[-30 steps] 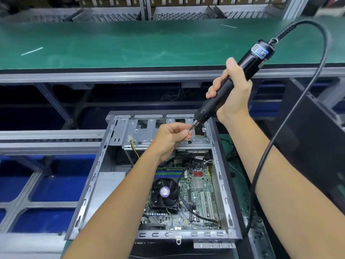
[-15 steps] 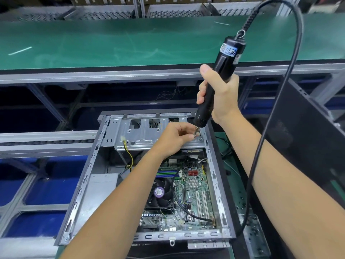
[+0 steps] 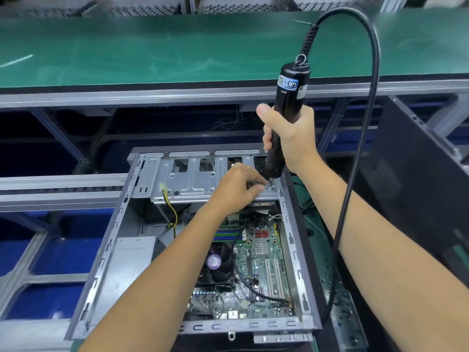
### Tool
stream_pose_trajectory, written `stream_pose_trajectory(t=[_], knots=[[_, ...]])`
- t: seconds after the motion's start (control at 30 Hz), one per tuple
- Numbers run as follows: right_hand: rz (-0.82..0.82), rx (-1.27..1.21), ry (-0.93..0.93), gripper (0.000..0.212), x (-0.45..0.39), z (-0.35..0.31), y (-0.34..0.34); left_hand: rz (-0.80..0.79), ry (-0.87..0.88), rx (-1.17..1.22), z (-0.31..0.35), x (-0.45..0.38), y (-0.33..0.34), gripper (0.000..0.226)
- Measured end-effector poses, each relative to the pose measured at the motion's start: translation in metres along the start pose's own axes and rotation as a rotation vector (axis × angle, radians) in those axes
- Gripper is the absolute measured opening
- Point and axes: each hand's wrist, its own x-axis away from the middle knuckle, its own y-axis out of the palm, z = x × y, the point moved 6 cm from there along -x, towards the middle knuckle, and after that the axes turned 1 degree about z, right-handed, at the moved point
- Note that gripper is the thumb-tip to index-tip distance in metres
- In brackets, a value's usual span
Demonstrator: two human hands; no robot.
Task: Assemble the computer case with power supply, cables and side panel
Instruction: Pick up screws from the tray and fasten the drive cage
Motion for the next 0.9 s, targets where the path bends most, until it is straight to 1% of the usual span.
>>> stream_pose_trajectory(t=[0.2, 0.5, 0.63, 0.8, 0.9], knots=[[0.003, 0.008, 0.012, 0.036, -0.0008, 0.0008, -0.0005, 0.014, -0.002, 0.012, -0.0017, -0.0014, -0.0006, 0.009], [0.003, 0.019, 0.005, 0.035, 0.0, -0.0003, -0.0024, 0.029, -0.013, -0.062, 0.0029, -0.0052, 0.0045, 0.013], [0.01, 0.014, 0.01, 0.036, -0.0002, 0.0001, -0.0031, 0.046, -0.025, -0.044, 0.0012, -0.0065, 0.0052, 0.013], [-0.031, 0.067, -0.027, 0.034, 0.001, -0.0012, 0.0013, 0.045, -0.048, -0.025, 0.0015, -0.0065, 0.0048, 0.007], [-0.009, 0.05, -0.021, 0.034, 0.0001, -0.0007, -0.0014, 0.03, -0.086, 0.032, -0.0022, -0.0064, 0.0039, 0.008]])
